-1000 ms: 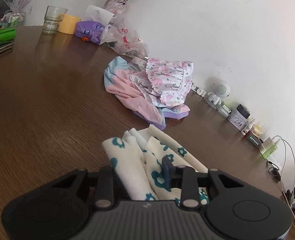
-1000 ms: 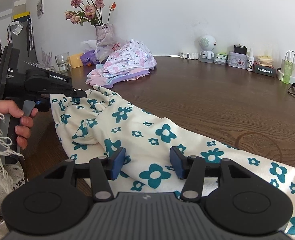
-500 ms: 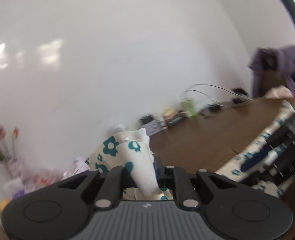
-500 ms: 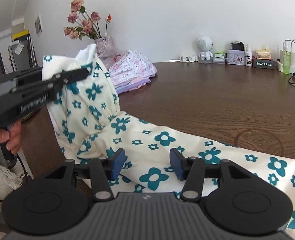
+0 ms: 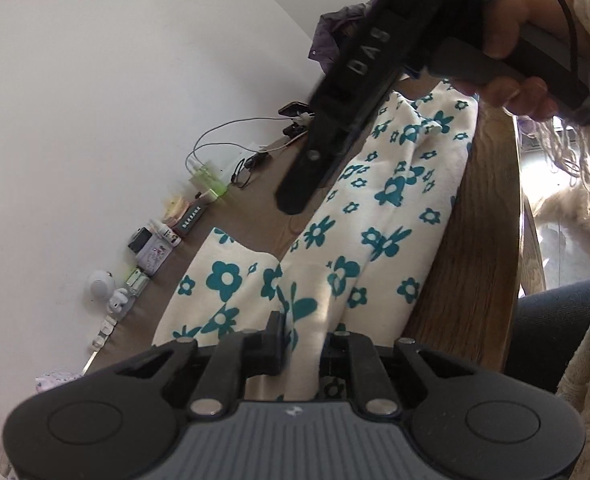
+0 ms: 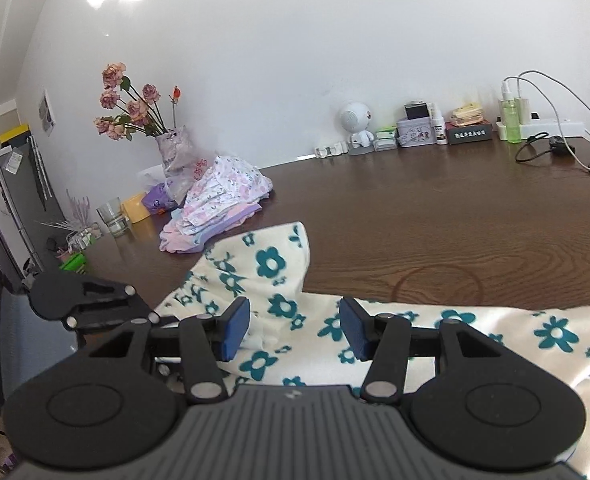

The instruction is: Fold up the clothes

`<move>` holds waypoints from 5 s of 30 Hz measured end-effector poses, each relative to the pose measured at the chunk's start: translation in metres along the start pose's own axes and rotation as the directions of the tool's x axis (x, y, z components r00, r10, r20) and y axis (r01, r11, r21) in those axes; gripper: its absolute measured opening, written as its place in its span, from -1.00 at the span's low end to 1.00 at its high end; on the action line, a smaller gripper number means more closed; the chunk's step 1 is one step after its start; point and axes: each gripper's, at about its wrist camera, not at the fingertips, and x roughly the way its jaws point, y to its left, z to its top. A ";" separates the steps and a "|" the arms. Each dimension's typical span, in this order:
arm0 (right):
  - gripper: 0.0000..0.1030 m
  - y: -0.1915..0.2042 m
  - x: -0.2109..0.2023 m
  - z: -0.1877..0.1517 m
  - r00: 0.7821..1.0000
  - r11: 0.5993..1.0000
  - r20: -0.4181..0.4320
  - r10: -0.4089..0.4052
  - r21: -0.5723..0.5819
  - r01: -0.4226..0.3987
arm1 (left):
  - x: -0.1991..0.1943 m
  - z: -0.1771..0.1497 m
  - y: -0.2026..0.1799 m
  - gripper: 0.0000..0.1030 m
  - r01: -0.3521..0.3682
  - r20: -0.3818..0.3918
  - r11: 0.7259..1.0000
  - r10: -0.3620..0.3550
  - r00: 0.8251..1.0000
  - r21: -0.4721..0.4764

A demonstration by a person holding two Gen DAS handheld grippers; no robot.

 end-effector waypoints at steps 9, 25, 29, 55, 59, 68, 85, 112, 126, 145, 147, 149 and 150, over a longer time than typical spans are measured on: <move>-0.61 0.037 0.044 0.014 0.980 0.980 -0.094 0.176 -0.082 -0.184 | -0.011 0.001 0.009 -0.26 0.036 -0.002 0.996 -0.037 0.999 -0.084; -0.74 0.030 0.070 -0.001 0.970 0.985 -0.227 0.084 -0.129 -0.116 | -0.053 -0.039 0.050 -0.38 0.099 0.012 0.969 -0.099 0.995 -0.227; -0.70 0.036 0.048 0.011 0.976 0.974 -0.188 0.105 -0.178 -0.140 | -0.040 -0.037 0.045 -0.71 0.180 0.003 0.967 -0.183 0.983 -0.179; -0.70 0.062 0.049 -0.002 0.919 0.877 -0.392 0.054 -0.421 -0.231 | -0.002 -0.051 0.083 -0.94 0.288 0.060 0.862 -0.290 0.955 -0.417; -0.68 0.039 0.035 0.023 0.923 0.914 -0.365 0.124 -0.320 -0.249 | 0.002 -0.058 0.081 -0.98 0.294 0.064 0.853 -0.296 0.953 -0.431; 0.11 0.026 0.105 0.091 0.933 0.866 -0.357 0.054 -0.448 -0.221 | -0.001 -0.059 0.073 -1.00 0.270 0.054 0.879 -0.271 0.961 -0.392; -0.97 0.016 0.134 0.050 0.848 0.895 -0.524 0.086 -0.334 -0.297 | -0.014 -0.058 0.107 -0.50 0.290 0.161 0.807 -0.241 0.957 -0.515; 0.04 0.032 0.118 0.050 0.844 0.847 -0.507 0.174 -0.361 -0.391 | 0.049 -0.063 0.113 -0.86 0.278 0.039 0.759 -0.317 0.948 -0.589; -0.39 0.015 0.122 0.042 0.823 0.870 -0.517 0.234 -0.267 -0.415 | -0.029 -0.057 0.091 0.06 0.451 0.214 0.793 -0.397 0.892 -0.410; 0.62 0.033 0.094 0.053 0.803 0.744 -0.557 0.213 -0.441 -0.503 | 0.006 -0.047 0.065 -0.67 0.405 0.076 0.833 -0.408 0.910 -0.378; 0.62 0.039 0.101 0.048 0.781 0.718 -0.596 0.185 -0.460 -0.522 | 0.006 -0.047 0.065 -0.67 0.403 0.075 0.833 -0.407 0.910 -0.379; 0.62 0.044 0.109 0.039 0.756 0.697 -0.636 0.153 -0.473 -0.539 | 0.005 -0.047 0.065 -0.66 0.401 0.075 0.830 -0.405 0.911 -0.386; 0.59 0.047 0.112 0.033 0.753 0.684 -0.647 0.118 -0.497 -0.534 | 0.005 -0.047 0.065 -0.66 0.400 0.076 0.830 -0.403 0.912 -0.389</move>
